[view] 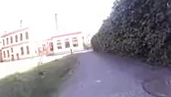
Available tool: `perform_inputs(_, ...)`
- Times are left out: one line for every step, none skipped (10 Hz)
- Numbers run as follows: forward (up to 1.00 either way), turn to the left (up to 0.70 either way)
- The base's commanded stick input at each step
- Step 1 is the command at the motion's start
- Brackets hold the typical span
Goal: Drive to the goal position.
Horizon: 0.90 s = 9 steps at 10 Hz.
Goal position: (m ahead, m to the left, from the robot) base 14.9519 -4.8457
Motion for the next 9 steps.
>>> perform_inputs(0.7,0.0)
perform_inputs(0.7,0.0)
perform_inputs(0.7,0.0)
perform_inputs(0.7,0.0)
perform_inputs(0.7,0.0)
perform_inputs(0.7,0.0)
perform_inputs(0.7,0.0)
perform_inputs(0.7,0.0)
perform_inputs(0.7,0.0)
